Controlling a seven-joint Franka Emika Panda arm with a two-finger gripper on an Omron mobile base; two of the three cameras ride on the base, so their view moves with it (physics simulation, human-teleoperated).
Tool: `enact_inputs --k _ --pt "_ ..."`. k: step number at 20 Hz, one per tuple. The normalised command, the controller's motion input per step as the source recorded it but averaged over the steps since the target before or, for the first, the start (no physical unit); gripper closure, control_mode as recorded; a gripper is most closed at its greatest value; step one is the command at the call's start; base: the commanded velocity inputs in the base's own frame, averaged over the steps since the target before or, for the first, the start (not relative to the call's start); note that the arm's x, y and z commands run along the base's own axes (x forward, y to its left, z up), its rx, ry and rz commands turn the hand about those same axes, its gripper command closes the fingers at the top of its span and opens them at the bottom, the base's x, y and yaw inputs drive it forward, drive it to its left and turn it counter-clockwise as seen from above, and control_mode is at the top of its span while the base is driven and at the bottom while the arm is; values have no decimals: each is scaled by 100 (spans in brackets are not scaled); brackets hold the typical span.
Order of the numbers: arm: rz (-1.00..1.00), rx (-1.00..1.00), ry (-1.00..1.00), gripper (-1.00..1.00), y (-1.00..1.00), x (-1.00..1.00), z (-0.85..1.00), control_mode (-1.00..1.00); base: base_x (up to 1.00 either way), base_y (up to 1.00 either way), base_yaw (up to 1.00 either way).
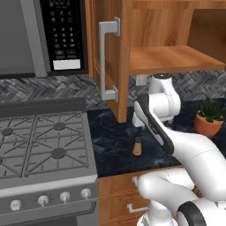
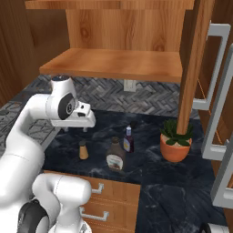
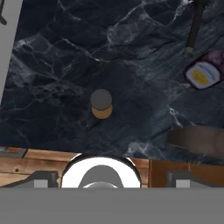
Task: There are various items on the counter. Only move the condiments/shakers into the cabinet.
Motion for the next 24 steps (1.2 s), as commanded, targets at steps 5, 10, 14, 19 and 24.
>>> enact_inputs --k 5,10,14,19,24 --pt "0 1 -1 -100 1 0 -65 -100 0 0 0" --pt "0 0 0 -100 11 0 -25 -100 0 0 0" --pt "0 0 0 -100 17 0 -27 -100 0 0 0" --pt "0 0 0 -100 12 5 -24 -100 0 0 0" --pt "0 0 0 -100 0 16 -20 -100 0 0 0"
